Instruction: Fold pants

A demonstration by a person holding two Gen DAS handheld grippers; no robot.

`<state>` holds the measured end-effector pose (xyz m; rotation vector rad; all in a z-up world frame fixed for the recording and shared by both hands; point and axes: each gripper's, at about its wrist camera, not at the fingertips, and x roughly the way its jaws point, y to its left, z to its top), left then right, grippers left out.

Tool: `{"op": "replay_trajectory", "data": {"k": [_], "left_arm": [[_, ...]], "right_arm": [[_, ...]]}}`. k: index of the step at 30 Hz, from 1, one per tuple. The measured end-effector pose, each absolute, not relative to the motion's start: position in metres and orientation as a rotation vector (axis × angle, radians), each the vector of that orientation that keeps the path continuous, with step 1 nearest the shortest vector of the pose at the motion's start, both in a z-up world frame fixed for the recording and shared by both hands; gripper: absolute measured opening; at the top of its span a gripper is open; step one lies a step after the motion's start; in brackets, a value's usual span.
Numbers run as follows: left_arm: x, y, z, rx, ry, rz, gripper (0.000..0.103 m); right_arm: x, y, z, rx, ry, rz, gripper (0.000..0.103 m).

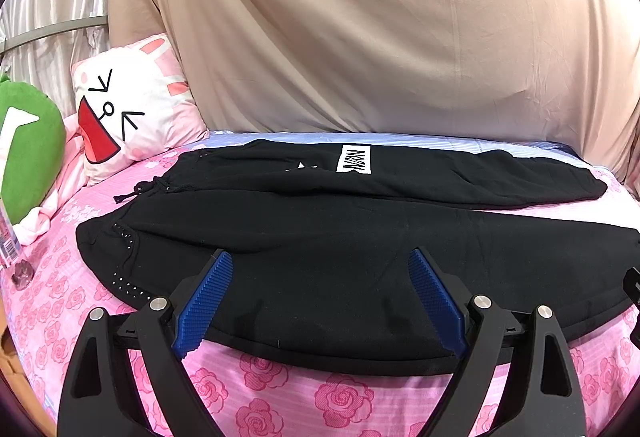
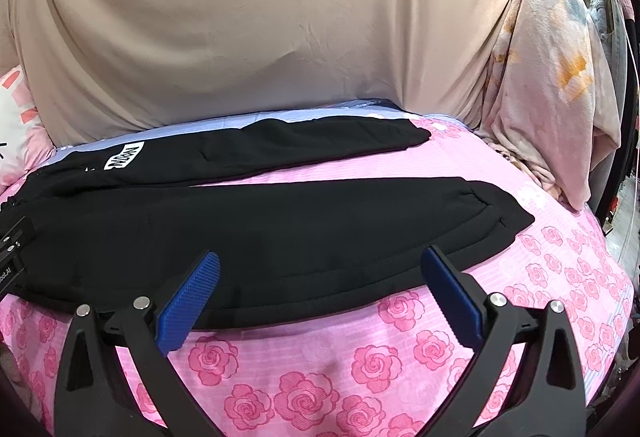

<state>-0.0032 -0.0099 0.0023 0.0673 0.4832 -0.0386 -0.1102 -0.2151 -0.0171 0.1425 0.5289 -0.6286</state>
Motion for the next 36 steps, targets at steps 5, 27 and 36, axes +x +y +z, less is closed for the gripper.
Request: {"op": "replay_trajectory", "data": {"k": [5, 27, 36], "left_arm": [[-0.0035, -0.0084, 0.0022, 0.067, 0.482, -0.041, 0.087], [-0.0037, -0.0053, 0.0026, 0.066, 0.483, -0.044, 0.087], [-0.004, -0.0048, 0.0027, 0.066, 0.483, -0.044, 0.087]], "right_arm": [[-0.1105, -0.2149, -0.0171, 0.145, 0.529, -0.628, 0.098], [-0.1114, -0.2154, -0.0174, 0.148, 0.527, -0.627, 0.098], [-0.1119, -0.2146, -0.0188, 0.15, 0.527, -0.627, 0.098]]}}
